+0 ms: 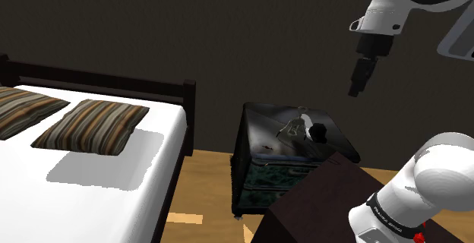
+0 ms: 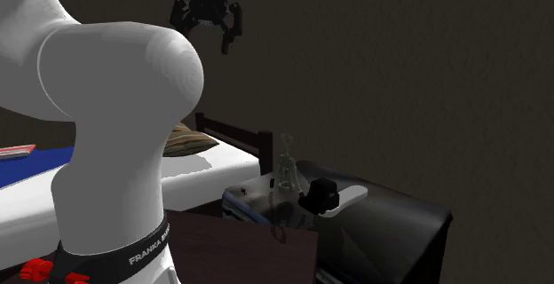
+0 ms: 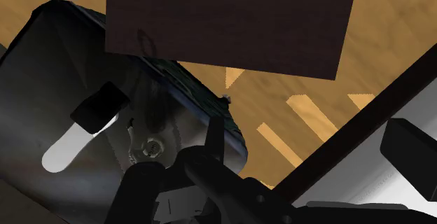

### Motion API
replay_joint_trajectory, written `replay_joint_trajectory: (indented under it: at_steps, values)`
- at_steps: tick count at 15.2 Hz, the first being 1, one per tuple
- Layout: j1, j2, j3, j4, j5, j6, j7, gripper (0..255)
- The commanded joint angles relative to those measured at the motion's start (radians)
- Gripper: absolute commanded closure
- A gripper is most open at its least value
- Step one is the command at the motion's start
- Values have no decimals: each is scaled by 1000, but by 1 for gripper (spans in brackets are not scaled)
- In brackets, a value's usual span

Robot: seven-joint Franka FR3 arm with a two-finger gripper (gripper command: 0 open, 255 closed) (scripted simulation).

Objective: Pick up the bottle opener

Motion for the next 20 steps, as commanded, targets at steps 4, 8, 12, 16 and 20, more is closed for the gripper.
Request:
replay_joint_trajectory:
  at_steps: [4, 8, 12, 16, 20]
  values:
    - [1, -34, -62, -99, -49, 111, -119, 0]
    - [-1, -42, -156, -206, -113, 273, -278, 0]
    - [1, 1, -264, -282, -168, 453, -441, 0]
    - [25, 99, -385, -320, -199, 649, -613, 0]
    - [95, 243, -527, -316, -181, 846, -807, 0]
